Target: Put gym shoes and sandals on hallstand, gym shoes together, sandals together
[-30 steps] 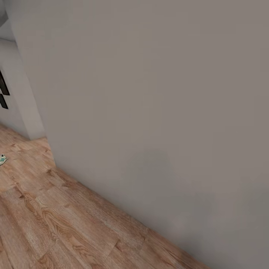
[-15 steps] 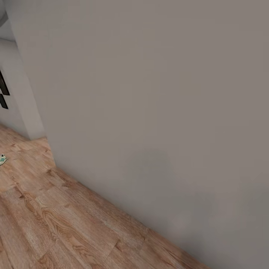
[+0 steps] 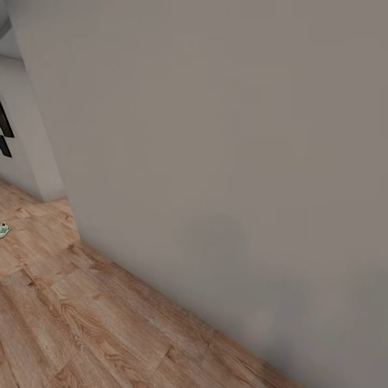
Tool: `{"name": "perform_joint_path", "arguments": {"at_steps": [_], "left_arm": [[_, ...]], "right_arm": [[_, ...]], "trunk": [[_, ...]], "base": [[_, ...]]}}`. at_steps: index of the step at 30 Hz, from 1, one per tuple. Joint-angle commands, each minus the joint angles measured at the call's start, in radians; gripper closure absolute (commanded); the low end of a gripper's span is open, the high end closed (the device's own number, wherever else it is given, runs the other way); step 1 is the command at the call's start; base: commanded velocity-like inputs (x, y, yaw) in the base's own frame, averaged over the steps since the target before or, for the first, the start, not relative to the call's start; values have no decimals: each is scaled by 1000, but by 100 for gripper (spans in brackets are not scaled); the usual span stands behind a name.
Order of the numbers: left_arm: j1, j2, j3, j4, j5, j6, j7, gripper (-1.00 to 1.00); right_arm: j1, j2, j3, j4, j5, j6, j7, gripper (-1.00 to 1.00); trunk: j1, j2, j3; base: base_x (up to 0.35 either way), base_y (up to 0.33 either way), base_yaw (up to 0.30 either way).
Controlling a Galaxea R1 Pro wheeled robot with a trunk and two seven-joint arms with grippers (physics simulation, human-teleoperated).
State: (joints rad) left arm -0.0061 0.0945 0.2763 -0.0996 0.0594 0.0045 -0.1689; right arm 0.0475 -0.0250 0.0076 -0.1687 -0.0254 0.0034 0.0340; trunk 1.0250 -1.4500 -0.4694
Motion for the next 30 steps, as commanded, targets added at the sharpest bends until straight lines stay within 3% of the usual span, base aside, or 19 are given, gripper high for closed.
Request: {"name": "perform_joint_path", "arguments": {"at_steps": [1, 6, 20, 30], "left_arm": [[0, 0, 0, 0, 0, 0, 0, -100], [0, -1, -1, 0, -1, -3, -1, -100], [-5, -1, -3, -5, -18, -4, 0, -100], [-7, 0, -3, -6, -19, -9, 0, -100]], "right_arm": [[0, 0, 0, 0, 0, 0, 0, -100], [0, 0, 0, 0, 0, 0, 0, -100], [-1, 5, 0, -1, 2, 0, -1, -100], [-5, 6, -1, -4, 1, 0, -4, -100]], "trunk": [[0, 0, 0], [0, 0, 0], [0, 0, 0], [0, 0, 0]], "base": [[0, 0, 0], [21, 0, 0], [224, 0, 0], [69, 0, 0]]}}
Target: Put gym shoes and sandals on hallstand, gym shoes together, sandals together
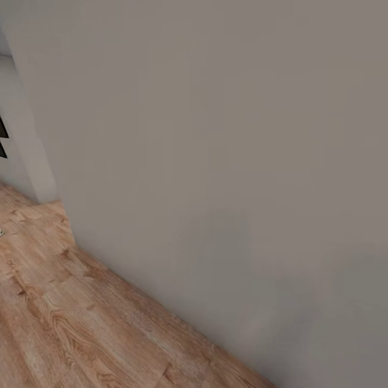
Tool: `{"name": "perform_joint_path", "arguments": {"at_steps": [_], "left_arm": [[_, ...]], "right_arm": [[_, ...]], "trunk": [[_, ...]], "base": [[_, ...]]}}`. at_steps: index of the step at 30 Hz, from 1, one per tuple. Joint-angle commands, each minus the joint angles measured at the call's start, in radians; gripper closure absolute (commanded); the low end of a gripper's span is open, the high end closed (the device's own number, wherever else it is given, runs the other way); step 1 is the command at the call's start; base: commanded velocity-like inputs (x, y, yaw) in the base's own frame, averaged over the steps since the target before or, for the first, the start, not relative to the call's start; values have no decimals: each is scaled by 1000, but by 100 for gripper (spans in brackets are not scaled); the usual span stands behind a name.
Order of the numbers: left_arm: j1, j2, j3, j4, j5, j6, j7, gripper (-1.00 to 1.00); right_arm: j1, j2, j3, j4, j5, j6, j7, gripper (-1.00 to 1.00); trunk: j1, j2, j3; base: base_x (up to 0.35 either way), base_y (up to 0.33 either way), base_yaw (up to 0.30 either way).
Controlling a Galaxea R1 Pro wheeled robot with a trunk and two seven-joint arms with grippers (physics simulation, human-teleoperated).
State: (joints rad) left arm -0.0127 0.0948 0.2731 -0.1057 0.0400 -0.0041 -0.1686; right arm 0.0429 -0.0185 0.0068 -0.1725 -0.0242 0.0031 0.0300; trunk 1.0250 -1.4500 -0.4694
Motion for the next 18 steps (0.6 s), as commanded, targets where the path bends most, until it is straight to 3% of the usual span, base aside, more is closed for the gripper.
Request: {"name": "perform_joint_path", "arguments": {"at_steps": [1, 18], "left_arm": [[0, 0, 0, 0, 0, 0, 0, -100], [-2, 0, 0, 0, 0, -1, 0, -100]], "right_arm": [[0, 0, 0, 0, 0, 0, 0, -100], [-3, 2, -2, -1, 0, 0, 1, -100]], "trunk": [[0, 0, 0], [0, 0, 0]], "base": [[13, 0, 0], [4, 0, 0]]}}
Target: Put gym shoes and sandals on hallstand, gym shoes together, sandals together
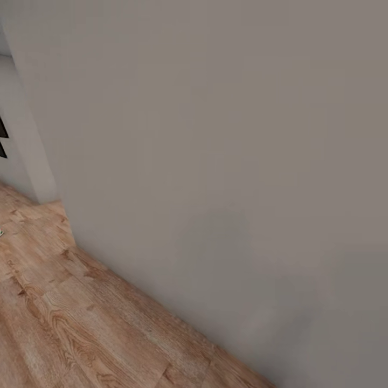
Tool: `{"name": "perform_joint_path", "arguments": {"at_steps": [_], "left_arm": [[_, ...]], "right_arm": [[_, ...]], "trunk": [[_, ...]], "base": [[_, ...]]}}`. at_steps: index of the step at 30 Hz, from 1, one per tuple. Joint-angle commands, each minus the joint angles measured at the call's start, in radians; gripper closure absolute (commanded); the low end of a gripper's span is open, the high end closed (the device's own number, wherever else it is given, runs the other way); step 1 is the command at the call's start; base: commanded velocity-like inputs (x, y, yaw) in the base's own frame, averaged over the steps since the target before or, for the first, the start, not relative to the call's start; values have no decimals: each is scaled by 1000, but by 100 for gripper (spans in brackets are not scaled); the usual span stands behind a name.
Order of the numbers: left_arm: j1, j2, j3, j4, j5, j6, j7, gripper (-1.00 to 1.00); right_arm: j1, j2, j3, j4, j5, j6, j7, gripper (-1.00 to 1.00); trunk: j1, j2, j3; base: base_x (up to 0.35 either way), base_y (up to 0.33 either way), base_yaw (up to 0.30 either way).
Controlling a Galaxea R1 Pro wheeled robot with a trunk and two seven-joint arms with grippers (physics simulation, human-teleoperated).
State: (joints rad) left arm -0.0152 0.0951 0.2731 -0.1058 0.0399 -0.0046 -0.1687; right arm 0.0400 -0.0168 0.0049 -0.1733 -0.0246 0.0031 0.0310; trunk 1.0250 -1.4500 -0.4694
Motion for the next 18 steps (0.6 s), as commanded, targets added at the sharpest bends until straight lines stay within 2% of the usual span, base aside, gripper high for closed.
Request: {"name": "perform_joint_path", "arguments": {"at_steps": [1, 18], "left_arm": [[0, 0, 0, 0, 0, 0, 0, -100], [0, 1, 0, 0, 0, 1, 0, -100]], "right_arm": [[0, 0, 0, 0, 0, 0, 0, -100], [0, 1, 2, 0, 1, 1, -3, -100]], "trunk": [[0, 0, 0], [0, 0, 0]], "base": [[0, 0, 0], [0, 0, 0]]}}
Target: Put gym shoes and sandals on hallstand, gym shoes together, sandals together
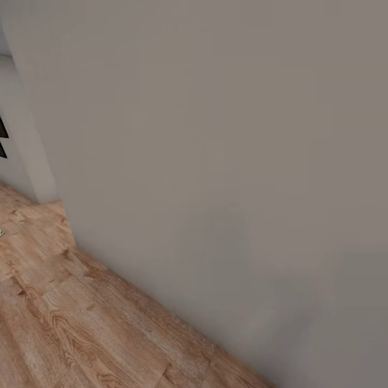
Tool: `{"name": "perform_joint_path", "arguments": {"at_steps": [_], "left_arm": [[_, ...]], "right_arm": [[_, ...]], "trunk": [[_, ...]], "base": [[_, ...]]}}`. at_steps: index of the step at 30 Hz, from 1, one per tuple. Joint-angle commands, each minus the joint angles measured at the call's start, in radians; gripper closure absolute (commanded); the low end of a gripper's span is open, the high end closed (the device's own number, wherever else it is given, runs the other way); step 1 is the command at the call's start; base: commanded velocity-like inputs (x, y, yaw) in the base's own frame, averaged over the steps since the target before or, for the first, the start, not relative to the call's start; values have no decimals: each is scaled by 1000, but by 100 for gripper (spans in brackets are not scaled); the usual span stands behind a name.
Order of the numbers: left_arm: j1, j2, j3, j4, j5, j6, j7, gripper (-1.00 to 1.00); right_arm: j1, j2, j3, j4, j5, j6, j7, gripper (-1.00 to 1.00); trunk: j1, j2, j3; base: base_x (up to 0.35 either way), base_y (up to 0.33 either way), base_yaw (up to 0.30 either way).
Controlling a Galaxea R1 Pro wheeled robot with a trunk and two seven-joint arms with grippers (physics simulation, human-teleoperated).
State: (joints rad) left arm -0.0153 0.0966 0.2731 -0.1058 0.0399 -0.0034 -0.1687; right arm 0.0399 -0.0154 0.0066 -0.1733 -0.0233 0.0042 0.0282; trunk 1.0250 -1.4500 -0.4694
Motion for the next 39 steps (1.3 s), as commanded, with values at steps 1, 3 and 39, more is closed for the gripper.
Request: {"name": "perform_joint_path", "arguments": {"at_steps": [1, 3, 39], "left_arm": [[0, 0, 0, 0, 0, 0, 0, -100], [0, -1, 0, 0, 0, 7, -2, -100], [0, 0, 3, 1, 0, 0, -2, -100]], "right_arm": [[0, 0, 0, 0, 0, 0, 0, -100], [0, 0, 1, 0, 0, -1, 0, -100], [0, -2, 1, 0, -1, -1, -3, -100]], "trunk": [[0, 0, 0], [0, 0, 0], [0, 0, 0]], "base": [[0, 0, 0], [0, 0, 0], [61, 0, 129]]}}
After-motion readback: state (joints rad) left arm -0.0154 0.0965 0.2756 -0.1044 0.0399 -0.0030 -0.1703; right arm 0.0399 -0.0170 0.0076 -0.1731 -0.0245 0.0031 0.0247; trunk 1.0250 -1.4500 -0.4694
